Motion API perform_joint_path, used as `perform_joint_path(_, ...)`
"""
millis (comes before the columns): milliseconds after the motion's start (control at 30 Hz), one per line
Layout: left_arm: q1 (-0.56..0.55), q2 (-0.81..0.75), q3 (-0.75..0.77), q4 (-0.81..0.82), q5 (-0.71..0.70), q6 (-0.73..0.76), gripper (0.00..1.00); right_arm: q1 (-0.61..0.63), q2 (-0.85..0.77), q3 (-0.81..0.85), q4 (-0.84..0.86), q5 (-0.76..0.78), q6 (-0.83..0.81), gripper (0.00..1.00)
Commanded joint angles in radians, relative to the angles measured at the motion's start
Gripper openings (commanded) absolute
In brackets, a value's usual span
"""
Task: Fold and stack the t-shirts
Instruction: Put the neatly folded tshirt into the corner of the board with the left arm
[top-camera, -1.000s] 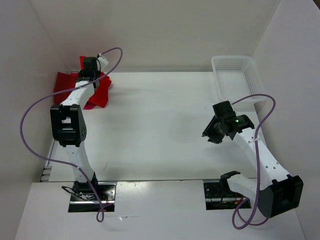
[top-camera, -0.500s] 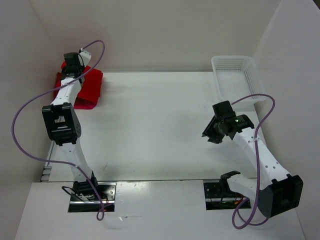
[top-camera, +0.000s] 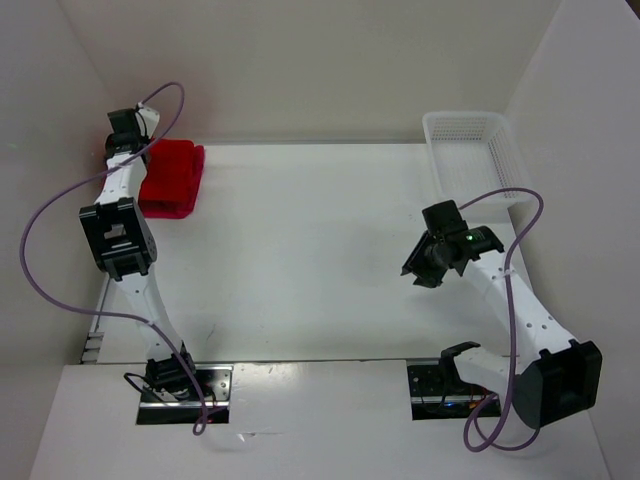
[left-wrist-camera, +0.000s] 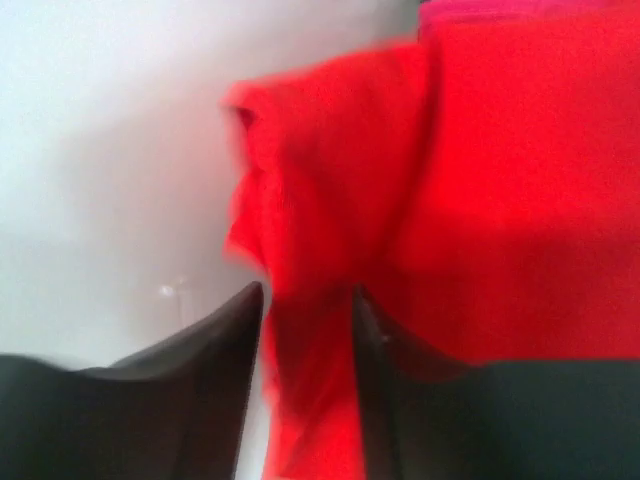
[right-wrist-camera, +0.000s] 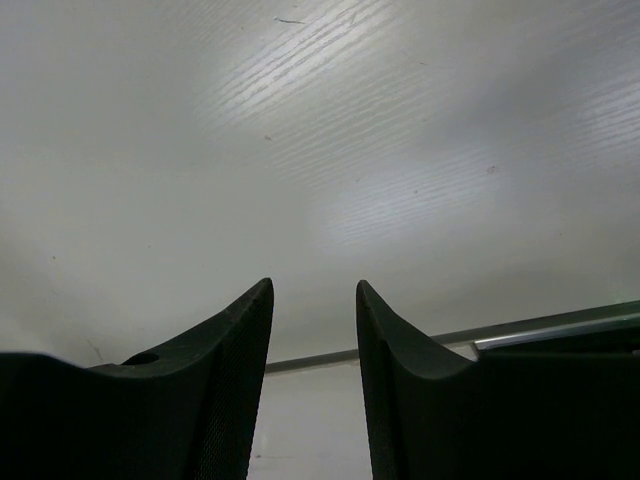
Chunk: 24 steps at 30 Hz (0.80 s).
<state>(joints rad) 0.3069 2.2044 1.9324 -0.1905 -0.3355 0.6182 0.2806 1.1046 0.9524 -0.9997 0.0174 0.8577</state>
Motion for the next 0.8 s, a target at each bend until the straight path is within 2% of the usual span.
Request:
perform_joint_path(0, 0.011, 0.014, 0.063, 0.013, -0.007, -0.037, 0.53, -0.008, 0.009, 0.025, 0.015, -0.005, -0.014, 0.45)
perform_joint_path(67, 0.011, -0.012, 0.022, 0.049, 0.006, -0.037, 0.76, -0.008, 0.009, 0.025, 0.015, -0.014, -0.014, 0.46)
perform_joint_path(200, 0.011, -0.046, -0.001, 0.086, 0.02, -0.047, 0.89, -0.008, 0.02, 0.025, 0.033, -0.025, -0.023, 0.46)
perform_joint_path(367, 0.002, -0.121, 0.01, 0.065, 0.02, -0.067, 0.92, -0.008, 0.029, 0.034, 0.042, -0.045, -0.023, 0.46)
perform_joint_path(400, 0.001, -0.138, 0.001, 0.056, 0.032, -0.067, 0.93, -0.008, 0.029, 0.034, 0.052, -0.045, -0.032, 0.46)
perform_joint_path(433, -0.012, -0.175, 0.0, 0.022, 0.068, -0.101, 1.0, -0.008, 0.029, 0.034, 0.052, -0.045, -0.032, 0.46)
perform_joint_path(467, -0.012, -0.195, 0.0, -0.012, 0.104, -0.118, 1.0, -0.008, 0.029, 0.034, 0.052, -0.045, -0.042, 0.47)
perform_joint_path(600, -0.084, -0.29, 0.011, -0.284, 0.324, -0.208, 1.0, -0.008, 0.06, 0.054, 0.061, -0.022, -0.062, 0.53)
perform_joint_path(667, -0.107, -0.363, -0.071, -0.355, 0.473, -0.221, 1.0, -0.008, 0.069, 0.077, 0.061, -0.022, -0.074, 0.57)
perform_joint_path(733, -0.15, -0.428, -0.159, -0.365, 0.551, -0.236, 1.0, -0.008, 0.069, 0.077, 0.061, -0.013, -0.083, 0.6)
perform_joint_path(767, -0.167, -0.458, -0.199, -0.374, 0.637, -0.236, 1.0, -0.008, 0.069, 0.077, 0.061, -0.004, -0.094, 0.61)
